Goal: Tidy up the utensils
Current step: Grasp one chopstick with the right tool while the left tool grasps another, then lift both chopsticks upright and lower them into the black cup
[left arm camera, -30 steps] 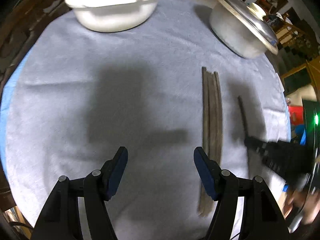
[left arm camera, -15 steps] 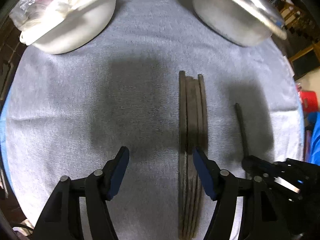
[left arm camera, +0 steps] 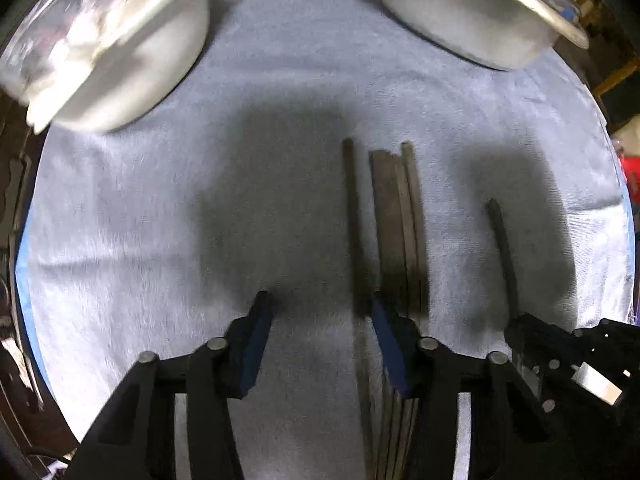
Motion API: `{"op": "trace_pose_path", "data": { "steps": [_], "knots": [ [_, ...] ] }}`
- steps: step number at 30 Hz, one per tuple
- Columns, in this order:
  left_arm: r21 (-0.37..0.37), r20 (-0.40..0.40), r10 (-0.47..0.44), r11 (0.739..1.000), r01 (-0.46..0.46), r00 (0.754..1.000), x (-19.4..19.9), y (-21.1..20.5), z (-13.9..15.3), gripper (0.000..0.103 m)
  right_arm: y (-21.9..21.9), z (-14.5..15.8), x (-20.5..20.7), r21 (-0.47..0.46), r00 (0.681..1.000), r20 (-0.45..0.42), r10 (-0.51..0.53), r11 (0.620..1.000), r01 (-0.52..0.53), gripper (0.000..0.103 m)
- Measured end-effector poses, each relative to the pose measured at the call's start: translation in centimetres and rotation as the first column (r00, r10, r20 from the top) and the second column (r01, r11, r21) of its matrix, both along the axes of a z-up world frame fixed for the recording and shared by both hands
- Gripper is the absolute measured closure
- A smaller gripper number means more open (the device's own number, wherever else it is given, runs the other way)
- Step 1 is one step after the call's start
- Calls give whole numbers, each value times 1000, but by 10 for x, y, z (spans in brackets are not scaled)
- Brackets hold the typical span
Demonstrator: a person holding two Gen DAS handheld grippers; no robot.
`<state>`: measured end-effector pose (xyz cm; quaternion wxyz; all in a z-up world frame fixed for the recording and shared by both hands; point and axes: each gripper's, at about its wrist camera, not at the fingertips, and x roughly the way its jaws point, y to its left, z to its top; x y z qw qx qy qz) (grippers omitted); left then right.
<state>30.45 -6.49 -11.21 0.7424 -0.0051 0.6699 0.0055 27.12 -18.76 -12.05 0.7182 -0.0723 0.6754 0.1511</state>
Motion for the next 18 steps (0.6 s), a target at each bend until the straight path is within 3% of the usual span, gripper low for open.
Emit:
{"op": "trace_pose_path", "data": {
  "steps": [5,12,18],
  "knots": [
    [-8,-58,-33,999,32,998,13,-6,1,91,6,-1,11,-13,999,-43,1,1000,-1,94],
    [-27,-124,-78,997,75,989,22,-2,3,96,21,-3,35,-60,989,-142,28,998,-37,95],
    [-71,-103,-56,996,48,993,15,8,6,97,10,1,39,1,993,-109,-48,999,48,96]
  ]
}}
